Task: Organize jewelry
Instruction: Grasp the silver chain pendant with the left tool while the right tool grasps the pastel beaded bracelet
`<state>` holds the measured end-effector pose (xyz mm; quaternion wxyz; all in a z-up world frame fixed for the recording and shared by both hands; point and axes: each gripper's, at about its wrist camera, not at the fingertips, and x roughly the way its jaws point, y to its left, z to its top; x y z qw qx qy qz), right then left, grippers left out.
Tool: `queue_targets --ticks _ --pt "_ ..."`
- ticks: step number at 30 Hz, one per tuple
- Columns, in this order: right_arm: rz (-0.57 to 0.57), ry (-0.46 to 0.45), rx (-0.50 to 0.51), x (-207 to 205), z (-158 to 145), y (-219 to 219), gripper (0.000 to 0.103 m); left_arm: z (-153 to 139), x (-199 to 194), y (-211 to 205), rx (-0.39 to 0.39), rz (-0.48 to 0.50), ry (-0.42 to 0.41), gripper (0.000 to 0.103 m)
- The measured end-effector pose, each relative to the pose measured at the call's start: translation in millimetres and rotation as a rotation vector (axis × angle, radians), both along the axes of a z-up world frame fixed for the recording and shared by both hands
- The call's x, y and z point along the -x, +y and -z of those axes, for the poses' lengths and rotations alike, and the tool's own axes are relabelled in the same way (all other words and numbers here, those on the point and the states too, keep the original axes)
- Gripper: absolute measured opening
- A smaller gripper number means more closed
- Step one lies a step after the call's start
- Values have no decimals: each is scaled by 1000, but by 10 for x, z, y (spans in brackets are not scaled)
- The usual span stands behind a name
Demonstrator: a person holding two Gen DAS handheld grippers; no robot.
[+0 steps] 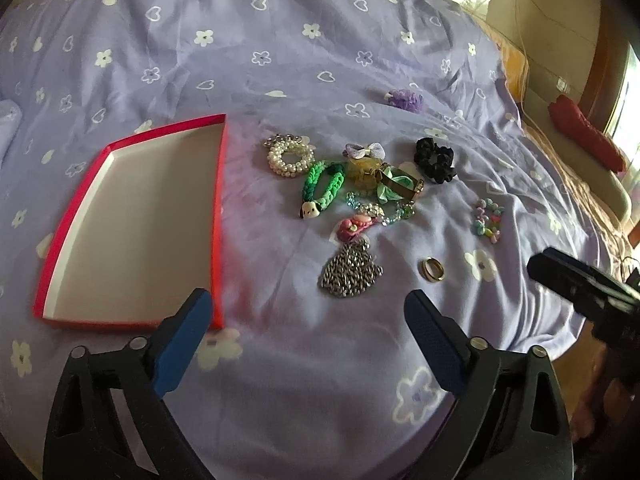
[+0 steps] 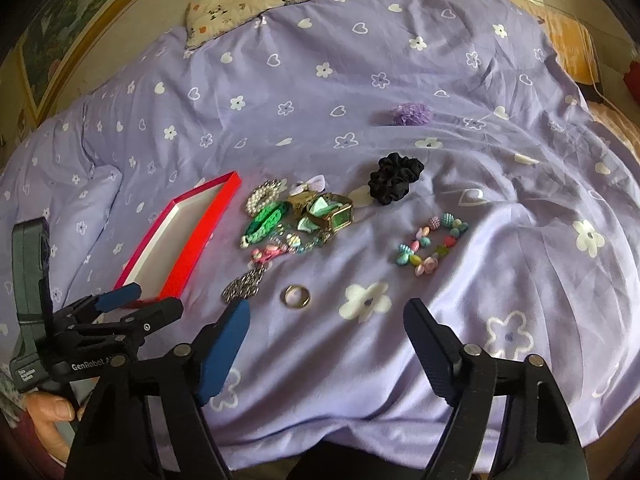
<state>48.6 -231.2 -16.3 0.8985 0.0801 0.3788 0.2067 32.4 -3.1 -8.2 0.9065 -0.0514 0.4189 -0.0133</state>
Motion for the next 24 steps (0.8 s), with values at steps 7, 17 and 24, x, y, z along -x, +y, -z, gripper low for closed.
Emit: queue_targets --ticks 7,17,24 --pt "15 20 28 -389 77 -61 63 82 -314 -106 -28 76 43 85" --pt "2 115 82 -842 357 -48 56 294 -581 -125 -18 127 117 81" --pt "-13 148 138 -951 563 4 33 477 -679 -186 -26 168 164 64"
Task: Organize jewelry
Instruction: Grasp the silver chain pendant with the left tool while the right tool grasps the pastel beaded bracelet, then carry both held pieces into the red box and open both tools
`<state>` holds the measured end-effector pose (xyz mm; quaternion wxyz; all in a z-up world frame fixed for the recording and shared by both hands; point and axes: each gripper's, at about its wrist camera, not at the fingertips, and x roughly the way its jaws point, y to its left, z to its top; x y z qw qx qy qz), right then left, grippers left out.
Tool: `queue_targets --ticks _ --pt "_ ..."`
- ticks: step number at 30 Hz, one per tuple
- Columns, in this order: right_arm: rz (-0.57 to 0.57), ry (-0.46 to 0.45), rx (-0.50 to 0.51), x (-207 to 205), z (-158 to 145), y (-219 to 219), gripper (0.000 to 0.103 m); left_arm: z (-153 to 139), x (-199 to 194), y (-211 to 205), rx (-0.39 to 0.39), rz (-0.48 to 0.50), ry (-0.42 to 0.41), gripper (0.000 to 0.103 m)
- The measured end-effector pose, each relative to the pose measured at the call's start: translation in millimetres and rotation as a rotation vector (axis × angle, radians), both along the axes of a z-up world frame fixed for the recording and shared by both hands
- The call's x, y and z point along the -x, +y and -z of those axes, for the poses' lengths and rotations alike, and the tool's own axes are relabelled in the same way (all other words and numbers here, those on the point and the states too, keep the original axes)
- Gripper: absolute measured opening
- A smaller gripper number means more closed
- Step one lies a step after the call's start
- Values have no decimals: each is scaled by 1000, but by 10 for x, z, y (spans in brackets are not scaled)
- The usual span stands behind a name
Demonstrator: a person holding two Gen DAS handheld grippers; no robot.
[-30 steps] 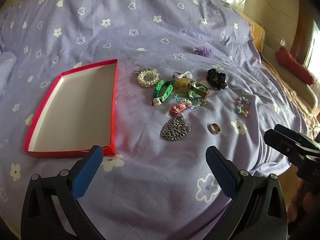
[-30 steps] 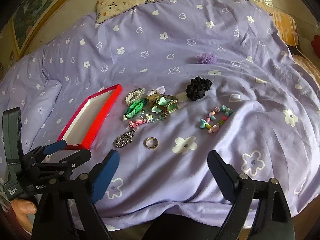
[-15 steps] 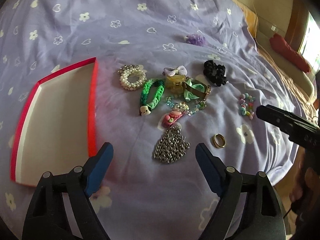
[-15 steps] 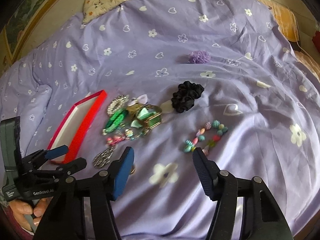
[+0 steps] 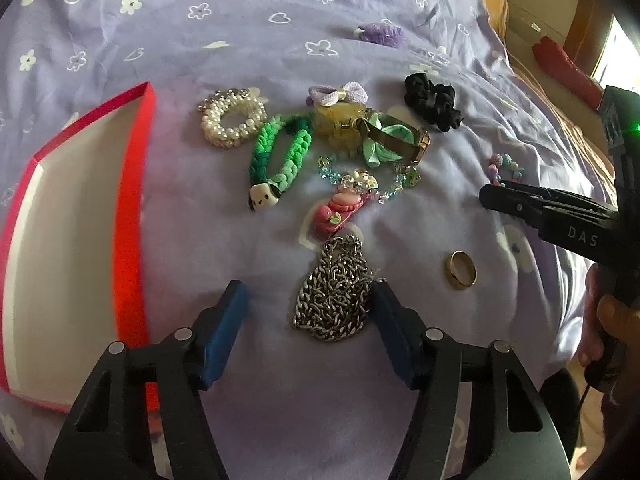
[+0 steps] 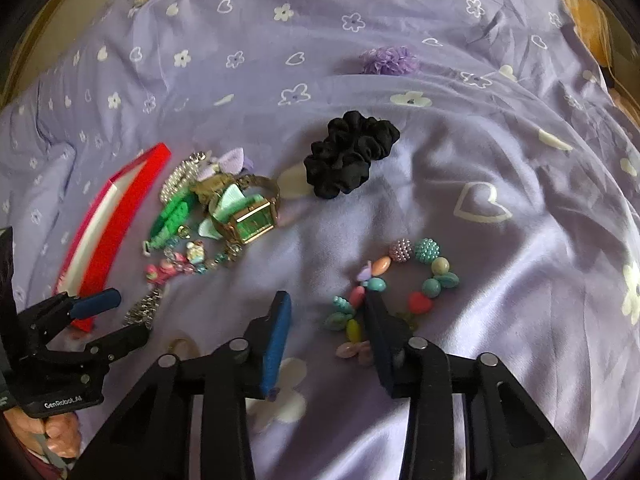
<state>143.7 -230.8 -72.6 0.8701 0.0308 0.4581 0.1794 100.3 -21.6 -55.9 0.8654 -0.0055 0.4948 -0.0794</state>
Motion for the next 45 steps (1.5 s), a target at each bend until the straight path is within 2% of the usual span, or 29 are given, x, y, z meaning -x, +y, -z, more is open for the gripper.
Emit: queue_targets --ticks 1,2,3,6,9,15,27,37,45 --pt "1 -5 10 4 2 3 30 3 -9 1 5 3 -1 60" --pt "3 -10 21 7 5 5 23 3 -16 5 16 8 0 56" --pt "7 -15 29 14 10 -5 16 0 -16 7 25 13 -2 45" --pt "19 -15 16 6 4 -40 13 -18 -12 -4 34 32 -7 19" --pt "33 -20 -8 34 -33 -67 10 -35 8 1 56 43 -10 10" --pt "31 -53 -54 159 -193 -48 10 -113 88 65 96 23 -28 8" --pt "-61 -117 -138 414 -644 357 10 -607 434 426 165 -42 -149 8" --pt "-217 -145 -185 591 -855 1053 10 -885 707 1064 182 -164 -228 8" --pt "-333 -142 -215 643 -932 1642 10 -898 799 1628 184 -274 -248 8"
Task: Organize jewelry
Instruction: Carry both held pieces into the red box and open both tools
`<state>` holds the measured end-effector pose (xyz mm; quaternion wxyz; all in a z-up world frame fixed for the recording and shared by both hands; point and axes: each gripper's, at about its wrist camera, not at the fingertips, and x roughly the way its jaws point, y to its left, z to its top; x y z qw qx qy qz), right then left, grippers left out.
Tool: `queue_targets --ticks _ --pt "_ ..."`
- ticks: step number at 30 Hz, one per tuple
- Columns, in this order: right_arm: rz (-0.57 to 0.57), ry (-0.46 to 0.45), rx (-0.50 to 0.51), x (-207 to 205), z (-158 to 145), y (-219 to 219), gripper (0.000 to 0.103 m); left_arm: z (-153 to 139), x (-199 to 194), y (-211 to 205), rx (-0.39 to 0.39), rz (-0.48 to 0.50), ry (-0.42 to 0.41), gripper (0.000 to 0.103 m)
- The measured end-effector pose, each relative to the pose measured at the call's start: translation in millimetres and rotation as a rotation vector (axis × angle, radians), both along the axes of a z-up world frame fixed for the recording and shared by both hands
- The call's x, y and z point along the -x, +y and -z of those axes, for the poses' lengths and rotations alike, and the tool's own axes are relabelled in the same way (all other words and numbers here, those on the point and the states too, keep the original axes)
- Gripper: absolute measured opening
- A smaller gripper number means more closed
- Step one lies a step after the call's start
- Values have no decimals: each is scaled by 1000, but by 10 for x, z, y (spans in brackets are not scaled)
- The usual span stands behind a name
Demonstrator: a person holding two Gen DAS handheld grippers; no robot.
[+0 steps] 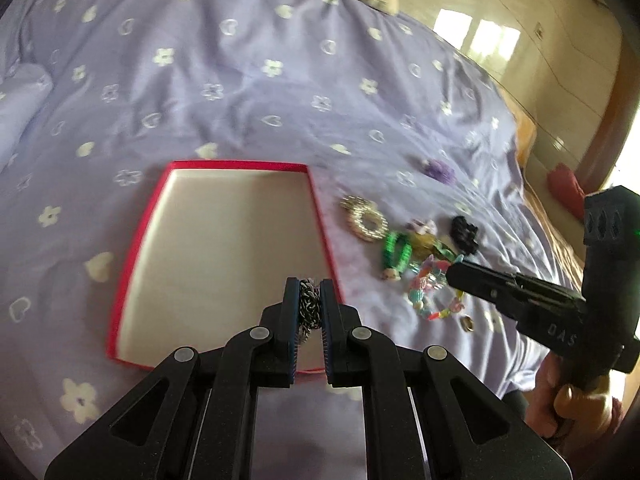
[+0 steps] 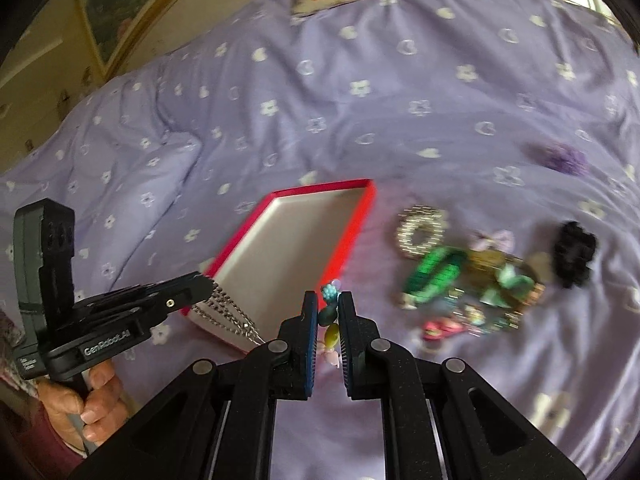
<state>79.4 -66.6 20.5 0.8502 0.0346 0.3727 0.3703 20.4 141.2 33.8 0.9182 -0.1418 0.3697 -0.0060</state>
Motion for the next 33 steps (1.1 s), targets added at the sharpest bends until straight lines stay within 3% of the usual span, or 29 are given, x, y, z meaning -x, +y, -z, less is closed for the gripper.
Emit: queue_targets --ticks 9,18,25,33 --pt "-103 22 13 -53 115 663 10 80 -31 385 -12 -67 8 8" --pt "-185 90 115 -182 523 1176 10 474 -151 667 -10 -111 95 8" --pt "-251 149 190 -191 780 1367 10 776 -169 795 3 -127 167 8" --pt "-278 180 220 -200 860 1412 11 934 -203 822 7 -123 218 8"
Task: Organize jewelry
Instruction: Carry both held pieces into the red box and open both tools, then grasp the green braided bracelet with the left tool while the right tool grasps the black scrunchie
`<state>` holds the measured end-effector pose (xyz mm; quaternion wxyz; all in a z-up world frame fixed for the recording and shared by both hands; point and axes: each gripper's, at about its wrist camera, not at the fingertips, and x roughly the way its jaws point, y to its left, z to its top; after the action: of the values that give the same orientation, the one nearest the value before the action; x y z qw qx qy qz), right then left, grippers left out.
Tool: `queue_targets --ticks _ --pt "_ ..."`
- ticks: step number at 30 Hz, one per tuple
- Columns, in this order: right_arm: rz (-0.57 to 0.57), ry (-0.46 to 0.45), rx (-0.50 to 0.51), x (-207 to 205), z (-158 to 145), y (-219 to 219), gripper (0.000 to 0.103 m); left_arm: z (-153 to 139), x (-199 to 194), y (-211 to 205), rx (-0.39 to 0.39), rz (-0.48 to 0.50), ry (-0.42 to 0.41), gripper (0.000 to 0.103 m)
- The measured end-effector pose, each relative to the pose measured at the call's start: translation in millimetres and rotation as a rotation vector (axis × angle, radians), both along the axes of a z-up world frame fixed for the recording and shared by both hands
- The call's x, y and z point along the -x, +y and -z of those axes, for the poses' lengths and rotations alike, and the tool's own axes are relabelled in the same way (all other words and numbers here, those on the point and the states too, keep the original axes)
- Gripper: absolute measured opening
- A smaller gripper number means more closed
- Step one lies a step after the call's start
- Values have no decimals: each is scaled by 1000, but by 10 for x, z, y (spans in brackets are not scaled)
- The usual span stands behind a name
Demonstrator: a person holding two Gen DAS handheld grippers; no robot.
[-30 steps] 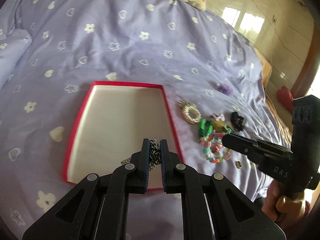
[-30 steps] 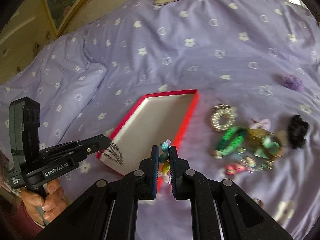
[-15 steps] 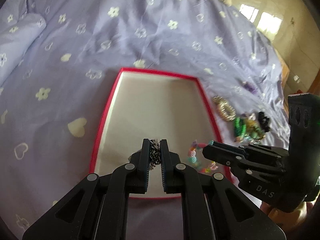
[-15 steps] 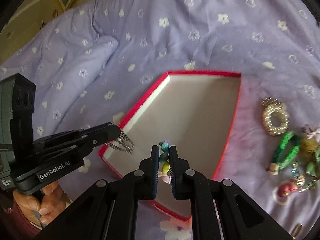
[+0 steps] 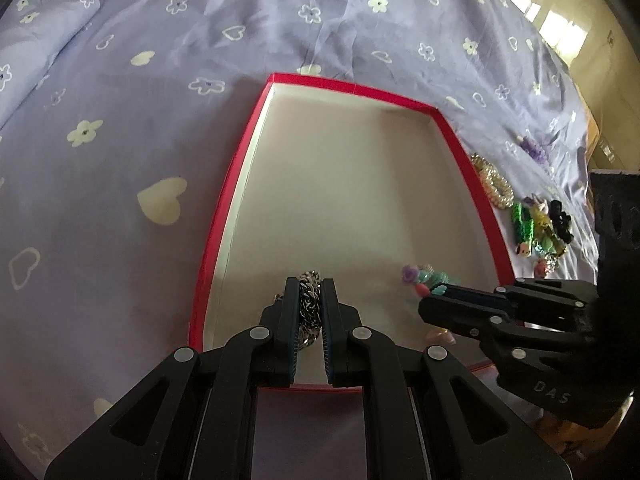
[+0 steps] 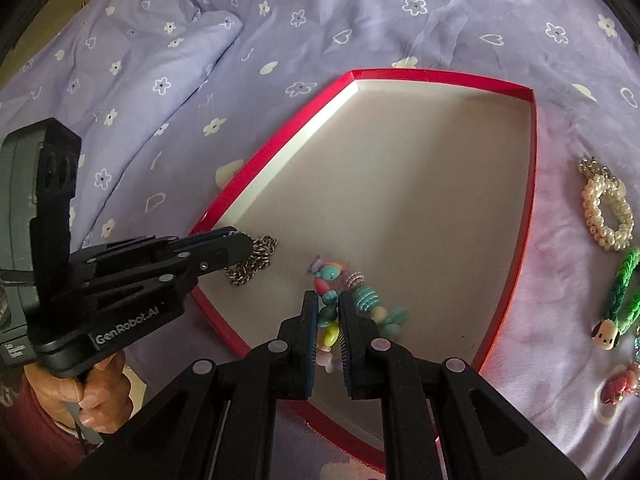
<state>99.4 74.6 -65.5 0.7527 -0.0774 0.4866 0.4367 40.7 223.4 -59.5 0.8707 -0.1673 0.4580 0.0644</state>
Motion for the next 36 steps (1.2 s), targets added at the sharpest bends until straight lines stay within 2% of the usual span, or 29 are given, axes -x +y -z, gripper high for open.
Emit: queue_targets --ticks 6,8,10,11,12,14,21,36 --pt "-1 10 -18 9 -24 -10 15 -3 14 -17 -23 -3 11 10" --pt "11 8 -31 19 -58 -46 16 -25 30 -15 -27 -8 10 13" --pt "36 1 -52 27 -125 -133 19 -53 50 -11 -33 -14 9 22" --pt "50 -5 -61 34 -156 -173 25 -68 58 -12 -34 -17 7 25" --pt "63 -10 -70 37 -186 -207 36 -90 70 -13 -34 -20 3 30" --pt "93 -21 -96 45 -269 -336 49 -145 94 -33 -40 -24 -10 34" --pt "202 -67 -146 56 -497 -848 50 -325 141 -225 -66 -10 -46 56" --pt "424 -64 -158 -95 -430 -1872 53 -540 38 -779 -64 87 -81 59"
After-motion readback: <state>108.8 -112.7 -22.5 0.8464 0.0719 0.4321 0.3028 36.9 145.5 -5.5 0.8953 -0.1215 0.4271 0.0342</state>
